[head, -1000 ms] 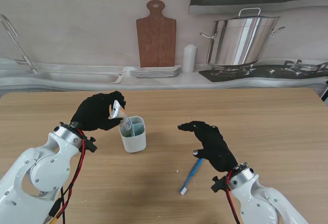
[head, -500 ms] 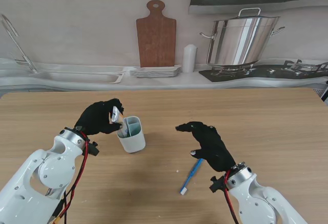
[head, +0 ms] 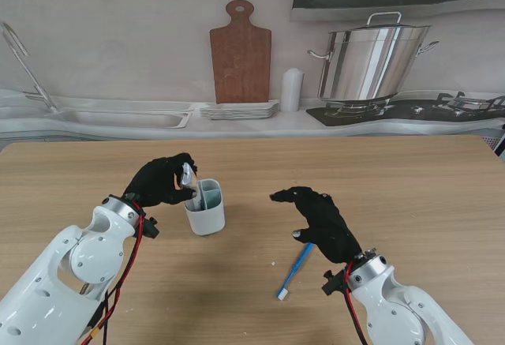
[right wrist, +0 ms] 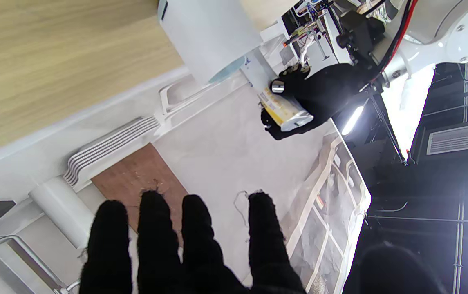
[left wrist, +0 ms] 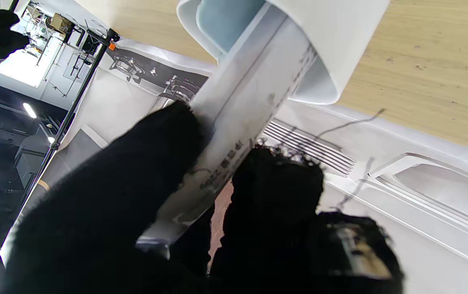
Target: Organize toothpaste and toothbrush
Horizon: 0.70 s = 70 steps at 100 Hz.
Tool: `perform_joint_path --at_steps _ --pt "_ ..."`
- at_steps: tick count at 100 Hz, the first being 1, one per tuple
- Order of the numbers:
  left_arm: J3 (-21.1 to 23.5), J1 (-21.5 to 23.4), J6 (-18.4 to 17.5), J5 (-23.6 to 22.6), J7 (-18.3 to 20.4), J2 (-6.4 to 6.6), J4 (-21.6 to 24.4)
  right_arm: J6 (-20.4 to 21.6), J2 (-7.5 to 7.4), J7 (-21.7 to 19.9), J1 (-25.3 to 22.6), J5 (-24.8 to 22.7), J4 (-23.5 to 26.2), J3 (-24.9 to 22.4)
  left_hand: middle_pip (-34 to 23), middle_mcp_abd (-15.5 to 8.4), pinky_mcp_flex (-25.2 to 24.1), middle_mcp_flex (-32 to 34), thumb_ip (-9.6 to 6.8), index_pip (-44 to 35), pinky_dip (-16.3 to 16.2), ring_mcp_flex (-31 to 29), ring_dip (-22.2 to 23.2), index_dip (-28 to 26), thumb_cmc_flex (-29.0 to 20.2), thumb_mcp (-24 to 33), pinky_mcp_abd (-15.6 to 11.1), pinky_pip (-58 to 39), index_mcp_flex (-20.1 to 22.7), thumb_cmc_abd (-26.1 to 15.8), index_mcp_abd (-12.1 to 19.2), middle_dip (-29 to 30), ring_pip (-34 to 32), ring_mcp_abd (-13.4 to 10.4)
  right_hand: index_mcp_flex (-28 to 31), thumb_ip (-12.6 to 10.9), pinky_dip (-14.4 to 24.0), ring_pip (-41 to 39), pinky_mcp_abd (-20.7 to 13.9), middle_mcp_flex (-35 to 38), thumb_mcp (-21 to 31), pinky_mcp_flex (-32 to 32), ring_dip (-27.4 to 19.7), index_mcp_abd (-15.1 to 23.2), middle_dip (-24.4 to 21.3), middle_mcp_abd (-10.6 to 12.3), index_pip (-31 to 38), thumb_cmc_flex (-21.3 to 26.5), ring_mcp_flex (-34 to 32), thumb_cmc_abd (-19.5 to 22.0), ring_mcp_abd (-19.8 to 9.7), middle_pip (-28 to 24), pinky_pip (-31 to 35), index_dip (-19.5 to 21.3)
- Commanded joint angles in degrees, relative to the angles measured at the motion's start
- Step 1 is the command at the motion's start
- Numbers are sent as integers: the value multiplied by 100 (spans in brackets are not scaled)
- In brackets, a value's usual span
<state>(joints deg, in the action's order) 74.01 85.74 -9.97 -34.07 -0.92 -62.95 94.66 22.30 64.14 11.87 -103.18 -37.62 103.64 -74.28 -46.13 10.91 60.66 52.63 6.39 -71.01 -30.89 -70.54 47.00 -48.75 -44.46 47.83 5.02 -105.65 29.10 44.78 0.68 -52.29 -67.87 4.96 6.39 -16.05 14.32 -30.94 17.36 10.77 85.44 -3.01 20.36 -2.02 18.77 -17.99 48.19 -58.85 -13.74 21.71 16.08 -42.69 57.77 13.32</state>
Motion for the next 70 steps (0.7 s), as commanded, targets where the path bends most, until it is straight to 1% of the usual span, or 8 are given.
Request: perform_joint_path --at_steps 1,16,21,24,31,40,56,70 --pt "-19 -12 -3 -35 113 -22 15 -30 16 -85 -27 3 -8 18 -54 11 26 -150 -378 -42 86 -159 223 358 -50 131 -357 -367 -56 -445 266 361 153 607 -153 160 -23 -3 -1 -178 451 4 -104 -53 67 -21 54 -916 -9 1828 25 -63 -12 24" --pt "-69 -41 -57 -84 113 -14 -54 -38 18 -81 -21 11 -19 21 109 -4 -230 -494 -355 304 60 -33 392 747 209 20 -332 -301 -139 -486 220 781 405 614 -154 154 -20 -7 4 -181 451 16 -101 -46 72 -26 77 -916 -23 1828 26 -79 -8 37" --pt "-77 -31 -93 -100 98 -14 -63 -46 20 -80 -26 20 -20 20 93 -34 -347 -693 -363 479 22 55 491 841 353 23 -320 -261 -210 -545 182 1028 494 607 -154 154 -19 -5 7 -183 451 17 -101 -44 73 -28 82 -916 -26 1828 27 -84 -8 41" --pt "-77 -23 -114 -120 87 -12 -62 -52 20 -81 -29 26 -21 19 76 -65 -406 -840 -376 633 -14 103 554 869 484 47 -330 -241 -273 -603 144 1300 531 605 -154 153 -19 -7 7 -183 451 17 -100 -44 73 -29 84 -916 -34 1828 35 -86 -8 43" --pt "-74 -5 -156 -186 42 -12 -59 -57 19 -89 -35 35 -20 15 190 -102 -552 -1056 -448 905 -43 245 602 970 715 46 -342 -216 -393 -771 67 1485 562 608 -153 147 -18 -5 7 -183 451 17 -101 -47 75 -24 92 -916 -41 1828 29 -91 -8 48" --pt "-62 22 -193 -236 15 -10 -28 -51 19 -87 -36 33 -27 12 328 -137 -833 -1275 -566 1250 -115 495 660 996 1012 -79 -262 -148 -496 -1057 -23 1639 658 666 -154 142 -17 1 7 -184 451 17 -103 -48 78 -29 102 -916 -40 1828 28 -101 -9 54" --pt "-13 82 -312 -396 -19 5 70 -48 21 -77 -34 37 -39 18 609 -205 -1164 -1717 -431 1754 -241 821 753 1163 1346 -702 -270 -114 -846 -1136 -77 1826 705 664 -156 129 -16 1 7 -185 451 17 -101 -47 77 -23 105 -916 -47 1828 34 -105 -9 59" --pt "43 125 -370 -506 -48 13 168 -45 21 -78 -35 40 -37 12 1002 -183 -1426 -2280 -405 2436 -361 1135 837 1676 1492 -1263 -330 -60 -1263 -1265 -221 2112 778 691 -157 115 -15 0 7 -184 451 17 -101 -33 77 -25 95 -916 -56 1828 30 -108 -10 57"
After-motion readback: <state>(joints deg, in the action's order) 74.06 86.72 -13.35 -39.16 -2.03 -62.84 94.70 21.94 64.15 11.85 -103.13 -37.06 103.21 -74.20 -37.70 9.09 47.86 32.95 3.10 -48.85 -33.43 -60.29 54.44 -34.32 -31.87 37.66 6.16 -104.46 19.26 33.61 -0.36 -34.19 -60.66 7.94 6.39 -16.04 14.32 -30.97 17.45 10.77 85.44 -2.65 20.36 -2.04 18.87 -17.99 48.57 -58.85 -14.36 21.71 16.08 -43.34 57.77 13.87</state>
